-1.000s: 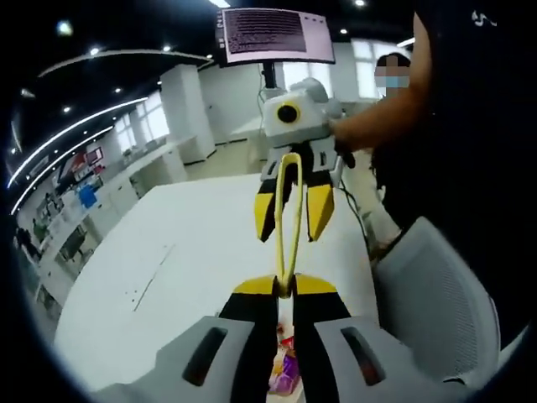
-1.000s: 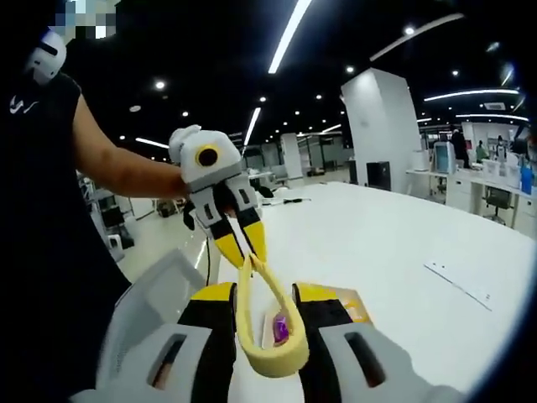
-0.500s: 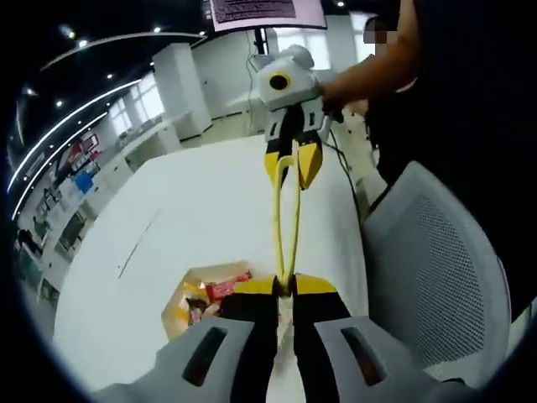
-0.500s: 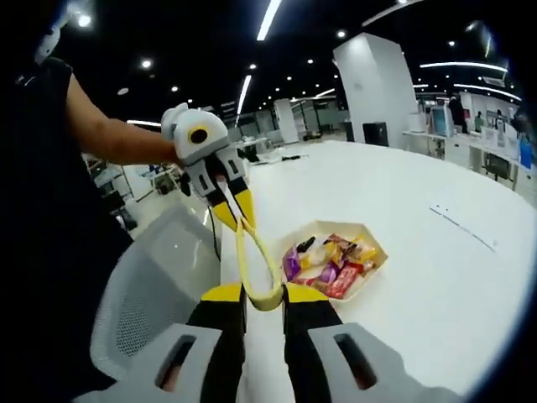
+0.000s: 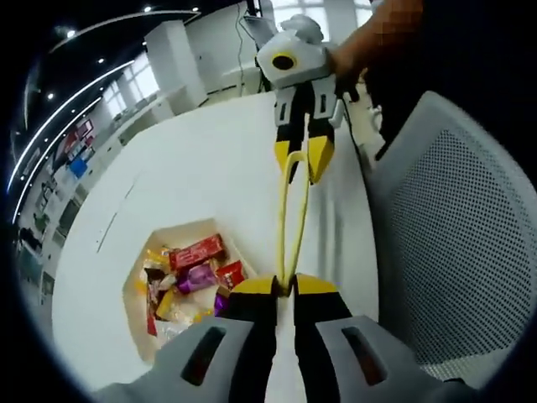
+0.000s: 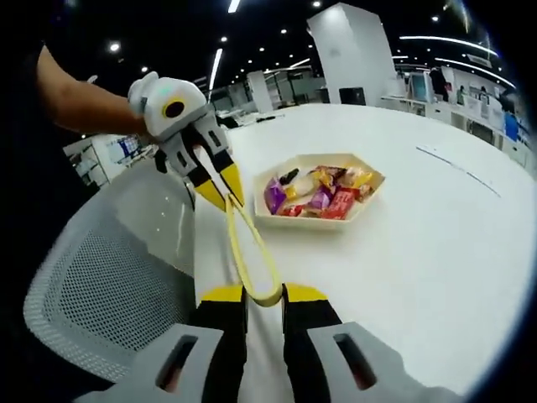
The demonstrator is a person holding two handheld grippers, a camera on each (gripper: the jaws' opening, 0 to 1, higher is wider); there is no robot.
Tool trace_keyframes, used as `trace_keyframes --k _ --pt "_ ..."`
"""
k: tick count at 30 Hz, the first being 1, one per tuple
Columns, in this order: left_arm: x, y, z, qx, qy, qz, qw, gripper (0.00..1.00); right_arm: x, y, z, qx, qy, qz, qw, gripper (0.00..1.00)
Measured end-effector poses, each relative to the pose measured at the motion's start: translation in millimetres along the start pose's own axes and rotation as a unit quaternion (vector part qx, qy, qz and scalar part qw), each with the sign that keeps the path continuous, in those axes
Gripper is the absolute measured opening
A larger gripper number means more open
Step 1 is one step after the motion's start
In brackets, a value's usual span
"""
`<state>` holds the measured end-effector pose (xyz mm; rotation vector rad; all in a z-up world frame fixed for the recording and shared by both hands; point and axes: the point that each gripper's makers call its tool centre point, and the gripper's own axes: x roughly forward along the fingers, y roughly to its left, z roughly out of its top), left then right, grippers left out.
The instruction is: Place the target food into the container with the food tongs after gripping and lifting it, then release it inside without dropping or visibly crushing the food.
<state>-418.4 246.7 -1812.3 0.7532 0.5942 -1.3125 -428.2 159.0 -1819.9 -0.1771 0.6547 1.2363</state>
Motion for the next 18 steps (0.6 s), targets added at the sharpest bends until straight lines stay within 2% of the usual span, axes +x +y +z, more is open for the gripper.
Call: trace_keyframes --k 3,8,10,12,13,14,16,17,18 --pt "11 -5.2 -13.9 -0.014 0.017 -0.012 0.9997 0.01 9 3 -12.8 -0.013 0.027 -0.007 0.9995 0.15" --pt "18 -8.7 -23.7 -0.011 0.044 -0.013 0.9989 0.02 16 1 -19.7 -0.011 0.034 -0.022 0.9991 0.15" --pt "19 -3.7 -29.2 0.014 0.068 0.007 0.9976 0.02 18 -2 -26.2 -0.041 0.057 -0.035 0.997 0.14" --pt "22 -8.8 -28.4 0.013 0.07 0.003 0.9974 0.02 20 -4 -31.0 -0.056 0.077 -0.041 0.9946 0.14" --pt "22 -8.2 -34.6 0.024 0.089 0.007 0.9957 0.02 23 -1 -26.7 -0.052 0.065 -0.034 0.996 0.14" --pt "25 -9.6 -32.7 0.016 0.079 0.004 0.9968 0.02 21 -4 -26.4 -0.047 0.068 -0.039 0.9958 0.14" --pt "26 -7.7 -36.3 0.001 0.076 0.011 0.9971 0.05 21 -5 -26.4 -0.049 0.068 -0.038 0.9958 0.14" --pt "29 -4.6 -29.0 -0.015 0.049 0.019 0.9985 0.06 20 -7 -28.3 -0.049 0.07 -0.04 0.9956 0.14" --pt "27 -4.5 -34.1 -0.02 0.064 0.016 0.9976 0.08 20 -7 -27.7 -0.044 0.067 -0.04 0.996 0.14"
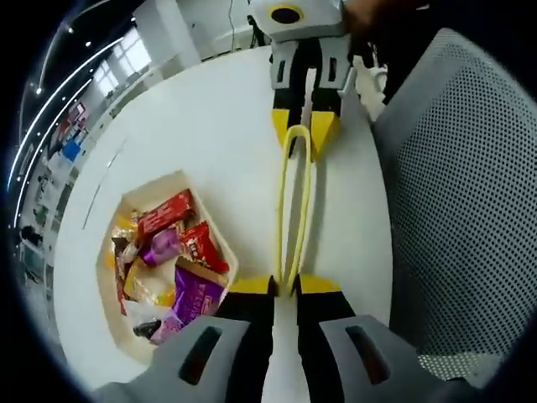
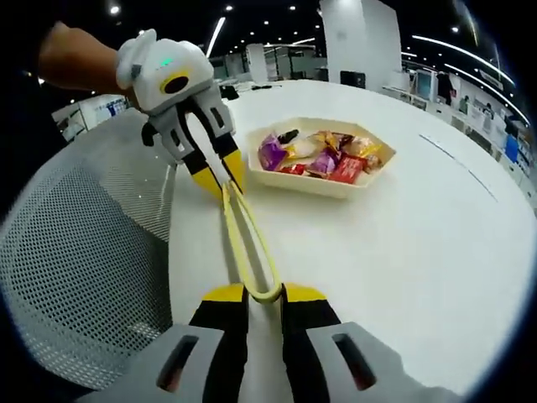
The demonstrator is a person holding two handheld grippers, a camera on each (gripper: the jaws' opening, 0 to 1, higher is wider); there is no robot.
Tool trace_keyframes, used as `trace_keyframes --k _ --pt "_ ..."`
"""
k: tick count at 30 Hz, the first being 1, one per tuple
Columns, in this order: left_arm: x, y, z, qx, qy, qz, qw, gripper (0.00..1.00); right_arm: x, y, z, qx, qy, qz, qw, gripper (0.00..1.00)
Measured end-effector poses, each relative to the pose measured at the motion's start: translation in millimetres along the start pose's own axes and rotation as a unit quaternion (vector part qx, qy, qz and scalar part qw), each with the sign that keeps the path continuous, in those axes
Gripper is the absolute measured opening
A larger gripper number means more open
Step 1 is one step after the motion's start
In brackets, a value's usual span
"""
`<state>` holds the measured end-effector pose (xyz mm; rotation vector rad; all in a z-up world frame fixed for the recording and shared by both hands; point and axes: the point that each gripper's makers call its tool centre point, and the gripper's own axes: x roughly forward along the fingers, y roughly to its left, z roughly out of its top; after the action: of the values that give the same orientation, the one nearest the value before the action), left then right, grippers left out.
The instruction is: Place the target food into the container with the food tongs after gripping and lifting it, then release it inside without dropping or visibly crushing the food.
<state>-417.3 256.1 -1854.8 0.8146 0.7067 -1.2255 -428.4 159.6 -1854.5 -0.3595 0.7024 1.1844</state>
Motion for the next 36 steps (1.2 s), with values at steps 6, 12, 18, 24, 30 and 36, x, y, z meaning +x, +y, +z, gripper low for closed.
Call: trace_keyframes --k 6,12,18,24,30,36 --pt "-2 -9.2 4.6 -0.004 -0.016 -0.039 0.9991 0.27 -3 -4 -1.8 0.015 0.002 0.001 0.9999 0.15" --pt "-15 -6.3 0.6 -0.044 -0.029 -0.036 0.998 0.32 -15 -12 -5.2 0.015 0.01 -0.014 0.9997 0.25" --pt "-41 0.4 3.9 -0.1 -0.076 -0.02 0.9919 0.44 -44 -33 -3.0 0.034 -0.012 -0.055 0.9979 0.3" --pt "-70 35.5 -1.7 -0.173 -0.131 0.053 0.9748 0.57 -80 -59 2.3 0.055 -0.046 -0.111 0.9913 0.39" --pt "-105 81.9 -19.9 -0.26 -0.192 0.147 0.9347 0.79 -119 -85 3.2 0.067 -0.074 -0.184 0.9779 0.54" --pt "-126 85.4 -47.4 -0.299 -0.208 0.194 0.911 0.91 -147 -98 -7.4 0.085 -0.095 -0.24 0.9624 0.79"
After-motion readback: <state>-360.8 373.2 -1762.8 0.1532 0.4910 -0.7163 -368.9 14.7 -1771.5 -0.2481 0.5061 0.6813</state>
